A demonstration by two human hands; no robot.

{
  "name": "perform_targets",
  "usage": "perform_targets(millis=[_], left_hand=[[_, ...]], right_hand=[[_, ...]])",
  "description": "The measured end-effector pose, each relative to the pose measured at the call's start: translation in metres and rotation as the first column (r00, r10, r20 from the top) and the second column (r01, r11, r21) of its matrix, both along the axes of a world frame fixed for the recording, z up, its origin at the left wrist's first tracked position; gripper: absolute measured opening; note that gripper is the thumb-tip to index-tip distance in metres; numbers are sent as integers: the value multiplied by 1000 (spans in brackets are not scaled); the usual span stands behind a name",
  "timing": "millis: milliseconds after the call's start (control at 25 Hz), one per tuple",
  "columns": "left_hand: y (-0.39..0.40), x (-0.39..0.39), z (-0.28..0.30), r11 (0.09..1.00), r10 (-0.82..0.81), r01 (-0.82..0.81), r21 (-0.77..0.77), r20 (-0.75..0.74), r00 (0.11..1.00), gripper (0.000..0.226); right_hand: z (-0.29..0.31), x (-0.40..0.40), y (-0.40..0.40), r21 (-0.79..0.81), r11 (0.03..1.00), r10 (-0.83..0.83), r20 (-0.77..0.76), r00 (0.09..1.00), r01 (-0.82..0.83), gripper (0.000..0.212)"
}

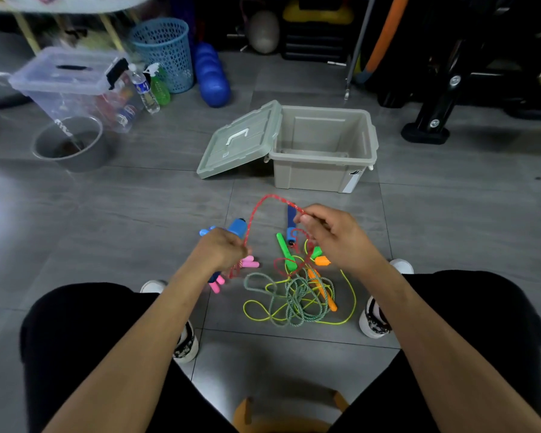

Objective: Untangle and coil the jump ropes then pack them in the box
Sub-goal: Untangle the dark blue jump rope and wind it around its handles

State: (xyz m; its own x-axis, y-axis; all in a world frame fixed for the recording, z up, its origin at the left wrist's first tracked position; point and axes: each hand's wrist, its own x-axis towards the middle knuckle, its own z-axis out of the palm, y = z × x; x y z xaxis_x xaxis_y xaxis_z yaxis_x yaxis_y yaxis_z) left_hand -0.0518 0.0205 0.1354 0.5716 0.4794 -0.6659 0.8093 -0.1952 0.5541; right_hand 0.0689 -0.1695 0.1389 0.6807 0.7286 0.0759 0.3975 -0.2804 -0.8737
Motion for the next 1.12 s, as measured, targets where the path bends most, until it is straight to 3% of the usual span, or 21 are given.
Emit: perform_targets(millis=[80,160,240,400,480,600,680,720,800,880,920,1000,1120], left_hand=[[-3,2,5,987,-34,13,160,127,991,10],[-8,3,11,974,-20,-59,220,341,940,13],[-18,3,16,968,-104,-27,251,492,865,22],[-38,8,8,916,-367,203,346,517,773,13],[-37,11,9,933,-285,90,348,566,774,8],[-25,15,23,976,26,-171,135,706,708,12],[-15,14,24,962,136,-259,83,677,723,13],[-9,12,18,959,119,-246,140,589,799,13],[-1,9,3,976,1,-67,209,298,955,13],[-5,6,-6,983,-113,97,153,104,988,6],[-11,6,-5,977,-163,145,158,107,981,5],[-23,9,2,961,-235,179,210,282,930,19],[-37,10,11,963,-251,158,218,519,817,12]], right_hand=[[1,4,-2,-70,997,54,119,991,-46,20],[1,7,-4,-131,984,143,214,966,-117,24],[-2,6,-3,-149,972,216,269,939,-181,25],[-3,1,-2,-98,978,200,210,957,-182,18],[-4,3,-4,-126,981,169,152,974,-150,17],[-16,9,-12,-340,928,174,38,984,-151,19],[-23,11,-15,-467,874,174,41,984,-135,20],[-22,11,-15,-454,884,149,49,988,-110,19],[-12,8,-13,-312,949,83,92,992,-51,18],[0,5,-9,-182,983,52,149,987,-25,19],[3,5,-9,-158,987,69,183,981,-40,19],[5,2,-7,-151,984,135,247,960,-100,20],[2,0,-6,-144,976,191,235,953,-160,19]])
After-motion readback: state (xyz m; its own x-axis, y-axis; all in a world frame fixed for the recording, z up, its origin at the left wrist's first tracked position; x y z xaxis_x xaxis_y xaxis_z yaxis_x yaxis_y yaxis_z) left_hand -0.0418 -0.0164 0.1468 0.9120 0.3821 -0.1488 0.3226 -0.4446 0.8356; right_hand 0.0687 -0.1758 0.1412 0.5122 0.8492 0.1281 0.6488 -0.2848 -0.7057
